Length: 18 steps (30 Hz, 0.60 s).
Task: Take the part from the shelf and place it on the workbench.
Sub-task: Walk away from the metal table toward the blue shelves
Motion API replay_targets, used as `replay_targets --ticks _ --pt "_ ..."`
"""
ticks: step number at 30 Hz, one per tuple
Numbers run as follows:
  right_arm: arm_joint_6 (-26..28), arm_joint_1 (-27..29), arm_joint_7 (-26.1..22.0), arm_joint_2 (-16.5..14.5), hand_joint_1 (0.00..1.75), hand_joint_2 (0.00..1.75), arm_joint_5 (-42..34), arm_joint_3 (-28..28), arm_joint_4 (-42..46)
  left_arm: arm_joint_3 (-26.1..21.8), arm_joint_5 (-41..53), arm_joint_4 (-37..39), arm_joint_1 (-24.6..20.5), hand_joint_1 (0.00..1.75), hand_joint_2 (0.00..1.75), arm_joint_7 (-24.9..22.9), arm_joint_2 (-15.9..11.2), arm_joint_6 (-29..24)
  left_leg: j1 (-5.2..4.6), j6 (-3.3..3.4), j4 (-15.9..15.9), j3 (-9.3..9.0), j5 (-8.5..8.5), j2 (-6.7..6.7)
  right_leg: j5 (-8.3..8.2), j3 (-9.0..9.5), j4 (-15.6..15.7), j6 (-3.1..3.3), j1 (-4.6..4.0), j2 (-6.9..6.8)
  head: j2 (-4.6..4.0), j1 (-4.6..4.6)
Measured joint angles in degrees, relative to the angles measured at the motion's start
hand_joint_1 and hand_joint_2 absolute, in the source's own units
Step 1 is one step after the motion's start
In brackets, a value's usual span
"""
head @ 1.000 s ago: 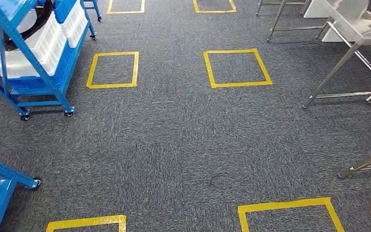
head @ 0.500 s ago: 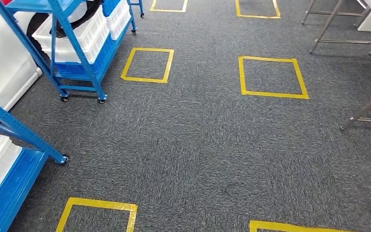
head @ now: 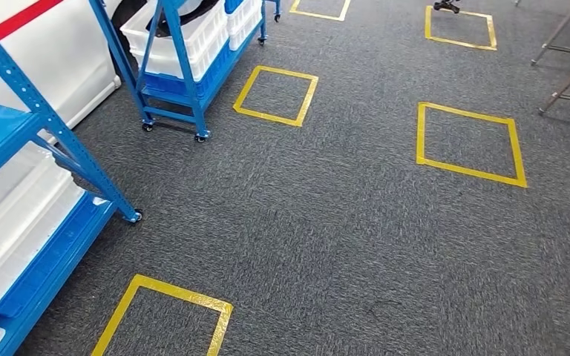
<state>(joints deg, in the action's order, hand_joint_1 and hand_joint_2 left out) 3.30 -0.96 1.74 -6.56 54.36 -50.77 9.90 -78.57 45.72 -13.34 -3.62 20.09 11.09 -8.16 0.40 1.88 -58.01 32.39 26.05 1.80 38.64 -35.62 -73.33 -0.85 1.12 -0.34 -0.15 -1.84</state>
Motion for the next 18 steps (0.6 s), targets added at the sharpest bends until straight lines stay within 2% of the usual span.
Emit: replay_targets --ticks 1,2,3,4,5,6,7,8,9,10,11,13,14,15,16,17,18 --pt "0.01 0.05 0.01 -0.08 0.0 0.0 0.01 0.0 0.0 -0.01 0.0 -0.01 0.04 0.0 0.0 -0.01 -0.01 0.0 -0.07 0.01 -0.05 -0.05 0.0 0.9 -1.01 -0.39 -0.09 0.11 0.0 0.15 0.0 -0.01" --pt "0.01 0.08 0.01 -0.12 0.0 0.0 0.01 0.0 0.0 -0.01 0.0 -0.01 0.08 0.0 0.0 -0.01 -0.01 0.0 -0.11 -0.02 -0.09 -0.16 0.01 1.79 -3.12 0.28 2.06 0.3 -0.01 0.47 0.0 0.0" --pt "0.01 0.12 0.01 -0.15 0.0 0.0 0.02 0.0 0.0 -0.01 0.0 -0.01 0.1 0.0 0.0 -0.02 0.01 0.0 -0.1 -0.07 -0.12 -0.25 0.04 2.63 -5.74 1.62 5.69 0.57 -0.02 1.4 0.0 0.0" --pt "0.0 0.18 0.01 -0.17 0.0 0.0 0.02 0.0 0.0 -0.01 0.0 -0.01 0.07 0.0 0.0 -0.03 0.03 0.01 -0.14 -0.22 -0.21 -0.25 0.07 3.42 -7.83 3.03 9.46 0.87 -0.03 3.0 0.0 -0.01" --pt "-0.01 0.23 0.0 -0.18 0.0 0.0 0.02 0.0 0.0 -0.01 0.01 -0.01 -0.01 0.0 0.0 -0.03 0.05 0.01 -0.13 -0.45 -0.3 -0.13 0.07 4.15 -9.14 4.12 12.47 1.08 -0.05 4.36 0.0 0.0" --pt "-0.01 0.22 0.0 -0.18 0.0 0.0 0.02 0.0 0.0 -0.01 0.02 -0.01 -0.05 0.0 0.0 -0.03 0.08 0.01 -0.04 -0.75 -0.36 0.1 0.01 4.78 -9.65 4.69 14.19 1.22 -0.12 5.36 0.0 -0.01" --pt "-0.02 0.13 0.01 -0.19 0.0 0.0 0.02 0.0 0.0 -0.01 0.04 -0.01 -0.04 0.0 0.0 -0.03 0.09 0.01 0.07 -1.17 -0.33 0.34 -0.12 5.45 -9.54 4.84 14.78 1.31 -0.22 5.58 0.0 -0.01" --pt "-0.02 -0.02 0.01 -0.19 0.0 0.0 0.02 0.0 0.01 -0.01 0.05 -0.01 0.06 0.0 0.0 -0.02 0.08 0.01 0.2 -1.6 -0.18 0.56 -0.28 6.17 -9.61 4.97 15.15 1.43 -0.3 4.92 0.0 -0.01" --pt "-0.02 -0.14 0.02 -0.19 0.0 0.0 0.02 0.0 0.01 -0.01 0.07 -0.01 0.19 0.0 0.0 -0.02 0.08 0.01 0.26 -1.95 -0.23 0.69 -0.27 6.2 -9.81 5.23 15.56 1.64 -0.26 4.11 0.0 -0.02" --pt "-0.03 -0.15 0.03 -0.19 0.0 0.0 0.02 0.0 0.01 -0.01 0.07 -0.01 0.26 0.0 0.0 -0.02 0.08 0.01 0.15 -2.25 -0.8 0.98 0.16 5.31 -10.02 5.58 16.11 1.91 -0.17 3.29 0.0 -0.02" --pt "-0.04 -0.06 0.03 -0.18 0.0 0.0 0.02 0.0 0.01 -0.01 0.08 -0.01 0.24 0.0 0.0 -0.02 0.07 0.01 -0.01 -2.45 -2.39 1.71 1.18 3.8 -10.2 5.96 16.67 2.24 -0.08 2.34 0.0 -0.01" --pt "-0.06 0.24 0.05 -0.1 0.0 0.0 0.02 -0.01 0.0 -0.01 0.09 -0.01 0.1 0.0 0.0 -0.02 0.07 0.01 -0.09 -2.71 -8.75 4.7 4.61 0.32 -10.2 6.41 17.15 2.7 -0.16 0.43 0.0 -0.01" --pt "-0.06 0.34 0.06 0.03 0.0 0.0 0.02 -0.02 0.0 -0.01 0.1 -0.01 0.07 0.0 0.0 -0.02 0.09 0.01 0.03 -2.87 -12.41 6.5 6.14 -0.48 -10.08 6.47 17.14 2.83 -0.26 -0.58 0.0 -0.01" --pt "-0.07 0.35 0.07 0.22 0.0 0.0 0.03 -0.02 0.0 -0.01 0.1 -0.01 0.1 0.0 0.0 -0.02 0.1 0.01 0.19 -3.04 -14.88 7.69 6.83 -0.94 -9.93 6.51 17.09 2.83 -0.31 -1.53 0.0 -0.02" --pt "-0.1 0.33 0.07 0.44 0.0 0.0 0.03 -0.02 0.0 -0.01 0.11 -0.01 0.15 0.0 0.0 -0.02 0.11 0.01 0.37 -3.24 -15.45 7.91 6.5 -1.24 -9.76 6.57 17.01 2.75 -0.32 -2.42 0.0 -0.02" --pt "-0.15 0.28 0.07 0.63 0.0 0.0 0.04 -0.02 0.0 -0.01 0.11 -0.01 0.2 0.0 0.0 -0.02 0.11 0.01 0.53 -3.41 -13.76 6.95 5.15 -1.58 -9.56 6.67 16.88 2.59 -0.26 -3.22 0.0 -0.02" --pt "-0.2 0.23 0.07 0.77 0.0 0.0 0.05 -0.02 0.0 -0.01 0.11 -0.01 0.21 0.0 0.0 -0.02 0.1 -0.01 0.65 -3.53 -10.26 5.02 3.23 -2.3 -9.28 6.83 16.67 2.35 -0.19 -3.95 0.0 -0.02"
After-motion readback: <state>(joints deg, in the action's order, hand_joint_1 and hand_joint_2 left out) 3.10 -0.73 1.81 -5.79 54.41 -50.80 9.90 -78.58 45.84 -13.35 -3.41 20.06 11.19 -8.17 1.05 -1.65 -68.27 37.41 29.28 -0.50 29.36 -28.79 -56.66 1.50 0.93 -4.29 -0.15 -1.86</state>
